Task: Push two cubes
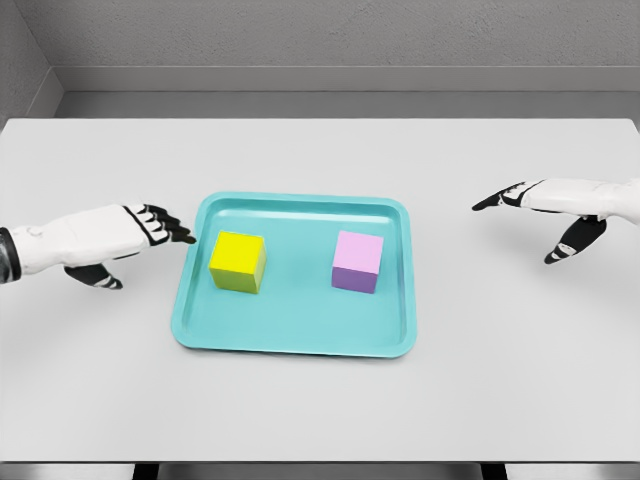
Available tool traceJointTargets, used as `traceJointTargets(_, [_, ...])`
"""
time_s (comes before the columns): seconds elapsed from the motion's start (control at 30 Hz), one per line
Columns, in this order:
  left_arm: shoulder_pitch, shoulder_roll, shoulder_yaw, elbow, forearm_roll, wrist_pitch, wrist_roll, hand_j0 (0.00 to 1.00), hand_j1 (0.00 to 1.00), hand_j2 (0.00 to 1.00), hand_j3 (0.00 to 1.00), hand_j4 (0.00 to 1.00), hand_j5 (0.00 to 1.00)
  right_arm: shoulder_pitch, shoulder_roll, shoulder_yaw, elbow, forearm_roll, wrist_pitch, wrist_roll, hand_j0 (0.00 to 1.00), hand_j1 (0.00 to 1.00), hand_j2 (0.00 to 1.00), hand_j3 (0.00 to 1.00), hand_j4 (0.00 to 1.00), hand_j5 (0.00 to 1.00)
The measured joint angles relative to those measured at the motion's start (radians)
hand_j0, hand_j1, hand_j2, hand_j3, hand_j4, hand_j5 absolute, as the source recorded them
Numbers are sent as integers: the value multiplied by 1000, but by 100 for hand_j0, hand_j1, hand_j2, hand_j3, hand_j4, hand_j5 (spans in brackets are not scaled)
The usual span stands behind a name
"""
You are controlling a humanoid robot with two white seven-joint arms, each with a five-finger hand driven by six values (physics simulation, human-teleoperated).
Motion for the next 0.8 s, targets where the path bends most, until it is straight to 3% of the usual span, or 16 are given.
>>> traceJointTargets(0.17, [-8,-5,-10,-25,-2,0,-37,71,71,71,71,71,71,-6,2,-1,3,-1,0,-6,100,100,100,100,100,100])
traceJointTargets(0.33, [-31,-21,-12,-30,-4,0,-44,70,70,70,70,70,70,-8,1,0,25,5,0,-10,100,100,100,100,100,100])
traceJointTargets(0.37, [-32,-24,-12,-31,-4,0,-44,71,71,71,71,71,71,-8,5,0,24,15,0,-9,96,96,96,96,96,96])
traceJointTargets(0.43, [-32,-30,-12,-35,-4,0,-45,71,71,71,71,71,71,-8,9,1,-1,35,0,-5,79,79,79,79,79,79])
traceJointTargets(0.57, [-38,-38,-14,-31,-5,0,-45,71,71,71,71,71,71,-6,-4,2,-105,76,0,13,29,29,29,29,29,29])
traceJointTargets(0.67, [-64,-53,-16,-11,-8,0,-45,71,71,71,71,71,71,-6,-10,1,-172,86,0,33,18,18,18,18,18,18])
traceJointTargets(0.8, [-67,-88,-28,-3,-11,0,-45,71,71,71,71,71,71,-9,-8,6,-212,90,0,42,16,16,16,16,16,16])
